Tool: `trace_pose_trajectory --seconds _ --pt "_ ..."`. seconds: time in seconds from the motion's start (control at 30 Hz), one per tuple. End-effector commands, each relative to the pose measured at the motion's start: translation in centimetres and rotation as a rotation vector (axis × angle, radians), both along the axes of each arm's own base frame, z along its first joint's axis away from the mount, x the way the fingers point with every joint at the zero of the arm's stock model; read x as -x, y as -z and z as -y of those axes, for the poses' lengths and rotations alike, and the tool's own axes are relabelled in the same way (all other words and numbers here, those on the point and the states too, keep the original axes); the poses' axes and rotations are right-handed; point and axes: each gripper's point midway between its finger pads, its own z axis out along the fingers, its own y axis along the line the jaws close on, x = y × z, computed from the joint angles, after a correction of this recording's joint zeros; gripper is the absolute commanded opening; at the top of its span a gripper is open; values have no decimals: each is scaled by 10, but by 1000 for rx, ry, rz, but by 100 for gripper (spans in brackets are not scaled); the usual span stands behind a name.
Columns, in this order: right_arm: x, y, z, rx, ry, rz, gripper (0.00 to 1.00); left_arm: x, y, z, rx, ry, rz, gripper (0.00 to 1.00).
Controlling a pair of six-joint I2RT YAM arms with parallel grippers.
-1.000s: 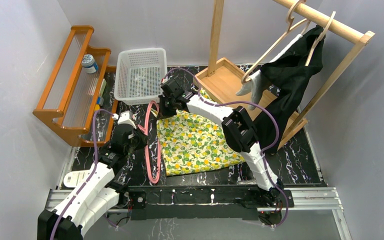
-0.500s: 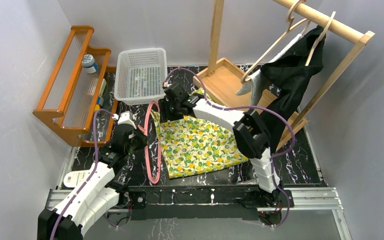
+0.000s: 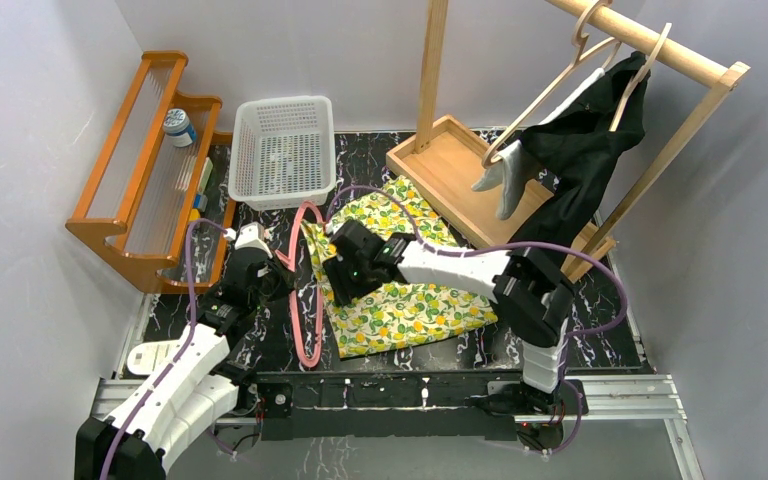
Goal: Place the skirt on the hanger
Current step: Hang the skirt on the hanger.
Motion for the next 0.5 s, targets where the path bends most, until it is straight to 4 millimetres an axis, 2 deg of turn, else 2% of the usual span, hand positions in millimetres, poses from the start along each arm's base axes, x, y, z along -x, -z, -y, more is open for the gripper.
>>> trace_pose_trajectory --seconds 0.0,0.13,0.47 --pt "33 10 -18 57 -125 54 60 -5 -9 -4 -9 -27 26 0" --pt "49 27 -16 148 -156 110 59 -4 -7 -8 -36 -27 22 0" --pt "26 52 -18 190 -69 269 58 -3 -4 -15 -64 -48 18 0"
